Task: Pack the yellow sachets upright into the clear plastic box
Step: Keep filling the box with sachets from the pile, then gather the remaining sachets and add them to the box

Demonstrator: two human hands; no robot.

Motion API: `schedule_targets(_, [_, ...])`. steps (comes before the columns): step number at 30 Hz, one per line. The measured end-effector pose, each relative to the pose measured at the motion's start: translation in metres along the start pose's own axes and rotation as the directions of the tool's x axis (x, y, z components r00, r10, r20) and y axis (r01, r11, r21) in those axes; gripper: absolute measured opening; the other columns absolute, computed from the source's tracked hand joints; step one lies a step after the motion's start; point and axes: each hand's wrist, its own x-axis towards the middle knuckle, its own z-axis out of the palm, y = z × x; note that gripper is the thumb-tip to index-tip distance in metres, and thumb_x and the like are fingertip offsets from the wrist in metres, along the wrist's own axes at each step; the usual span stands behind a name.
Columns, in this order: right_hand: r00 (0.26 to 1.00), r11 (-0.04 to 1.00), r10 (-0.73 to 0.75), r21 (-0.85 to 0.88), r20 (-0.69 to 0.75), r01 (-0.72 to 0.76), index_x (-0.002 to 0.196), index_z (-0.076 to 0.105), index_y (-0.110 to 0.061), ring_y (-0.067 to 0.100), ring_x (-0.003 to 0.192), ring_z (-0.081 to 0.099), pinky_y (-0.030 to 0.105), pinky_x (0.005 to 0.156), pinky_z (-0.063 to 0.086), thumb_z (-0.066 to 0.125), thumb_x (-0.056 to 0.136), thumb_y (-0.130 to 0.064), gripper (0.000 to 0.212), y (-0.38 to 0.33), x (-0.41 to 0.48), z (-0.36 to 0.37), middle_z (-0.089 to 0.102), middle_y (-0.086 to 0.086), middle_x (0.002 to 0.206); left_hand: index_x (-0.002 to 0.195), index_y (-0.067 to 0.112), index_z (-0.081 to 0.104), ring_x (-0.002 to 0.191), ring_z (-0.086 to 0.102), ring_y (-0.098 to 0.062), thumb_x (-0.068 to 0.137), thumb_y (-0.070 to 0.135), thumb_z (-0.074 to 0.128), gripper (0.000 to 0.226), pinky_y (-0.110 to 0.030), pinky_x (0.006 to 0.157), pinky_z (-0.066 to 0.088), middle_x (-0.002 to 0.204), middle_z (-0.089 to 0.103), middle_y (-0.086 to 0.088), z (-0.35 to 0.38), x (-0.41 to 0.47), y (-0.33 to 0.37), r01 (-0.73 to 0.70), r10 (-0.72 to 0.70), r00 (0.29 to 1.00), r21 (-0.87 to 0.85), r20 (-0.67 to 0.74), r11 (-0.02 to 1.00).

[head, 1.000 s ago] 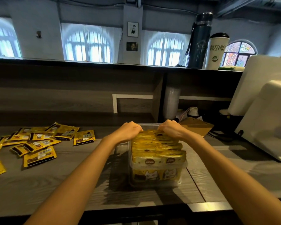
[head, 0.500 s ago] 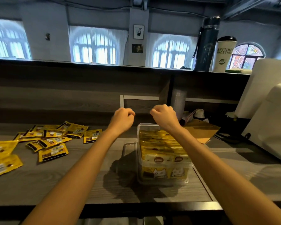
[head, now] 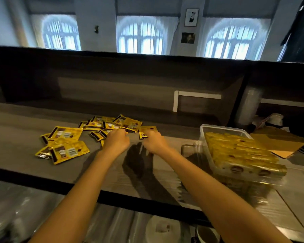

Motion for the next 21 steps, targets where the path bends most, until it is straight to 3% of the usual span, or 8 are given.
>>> schedule_targets(5, [0.996,0.996,0.003,-0.091,0.092,0.005,0.145,0.028,-0.006,0.033,0.146,0.009,0.049,0.117,0.020,0.045,0.094,-0.021,0.055,0.017,0.024,0.026,0.005,0.012,0.160,0.127,0.005,0.050,0.130,0.033,-0.035,0.097,0.025,0.036,0.039,-0.044,0.108,0.031,0.138,0.042,-0.018,0.020,0.009,-0.019,0.010,-0.033,0.990,0.169,0.135,0.986])
schedule_targets(8, [0.987,0.989,0.028,-0.146,0.161,-0.004,0.149,0.017,-0.013,0.028,0.148,-0.002,0.054,0.119,0.010,0.043,0.097,-0.029,0.060,0.022,0.034,0.028,0.001,0.006,0.161,0.130,0.009,0.049,0.132,0.033,-0.033,0.097,0.033,0.039,0.042,-0.042,0.107,0.031,0.141,0.044,-0.013,0.031,0.011,-0.024,-0.017,-0.017,0.984,0.184,0.179,0.983])
schedule_targets(11, [0.987,0.979,0.029,-0.204,0.161,0.004,0.140,0.038,-0.014,0.029,0.144,0.021,0.055,0.116,0.012,0.039,0.097,-0.034,0.047,0.025,0.037,0.024,0.031,0.009,0.153,0.118,0.012,0.060,0.123,0.045,-0.030,0.094,0.032,0.047,0.034,-0.038,0.097,0.039,0.128,0.056,-0.010,0.033,0.010,-0.028,-0.083,0.064,0.989,0.139,0.136,0.987])
schedule_targets(13, [0.999,0.987,0.012,-0.158,0.039,-0.006,0.096,0.064,-0.010,0.028,0.112,0.053,0.047,0.108,0.030,0.042,0.095,-0.031,0.030,0.028,0.035,0.024,0.061,0.016,0.111,0.092,0.010,0.067,0.104,0.056,-0.027,0.091,0.026,0.052,0.022,-0.036,0.082,0.045,0.106,0.064,-0.012,0.027,0.008,-0.026,-0.115,0.110,0.987,0.037,0.121,0.993])
schedule_targets(15, [0.993,0.998,0.043,-0.045,-0.108,-0.048,0.057,0.048,-0.011,0.024,0.079,0.053,0.037,0.080,0.042,0.045,0.093,-0.024,0.039,0.031,0.028,0.022,0.054,0.011,0.071,0.079,0.013,0.063,0.087,0.054,-0.021,0.090,0.022,0.054,0.016,-0.033,0.072,0.041,0.090,0.061,-0.010,0.020,0.006,-0.020,-0.128,0.134,0.982,-0.055,0.131,0.990])
schedule_targets(17, [0.970,0.996,0.090,0.008,-0.228,-0.090,0.052,0.040,-0.008,0.024,0.069,0.049,0.033,0.063,0.037,0.045,0.092,-0.020,0.041,0.031,0.021,0.019,0.048,0.012,0.067,0.090,0.017,0.062,0.088,0.053,-0.021,0.087,0.022,0.058,0.007,-0.030,0.073,0.039,0.092,0.059,-0.009,0.017,0.005,-0.011,-0.121,0.140,0.979,-0.131,0.147,0.984])
schedule_targets(19, [0.950,0.993,0.104,-0.023,-0.293,-0.115,0.053,0.038,-0.008,0.025,0.069,0.048,0.031,0.060,0.034,0.044,0.091,-0.020,0.041,0.032,0.016,0.016,0.048,0.013,0.072,0.116,0.014,0.056,0.110,0.052,-0.024,0.084,0.029,0.064,0.037,-0.030,0.084,0.041,0.114,0.059,-0.010,0.019,0.002,-0.006,-0.104,0.127,0.973,-0.129,0.191,0.986])
schedule_targets(21, [0.959,0.992,0.081,-0.070,-0.271,-0.103,0.067,0.052,-0.007,0.028,0.080,0.055,0.035,0.065,0.040,0.045,0.093,-0.023,0.031,0.033,0.014,0.016,0.053,0.016,0.088,0.134,0.014,0.043,0.129,0.038,-0.026,0.081,0.040,0.066,0.063,-0.034,0.100,0.037,0.136,0.045,-0.010,0.024,0.000,-0.006,-0.142,0.139,0.963,-0.003,0.233,0.990])
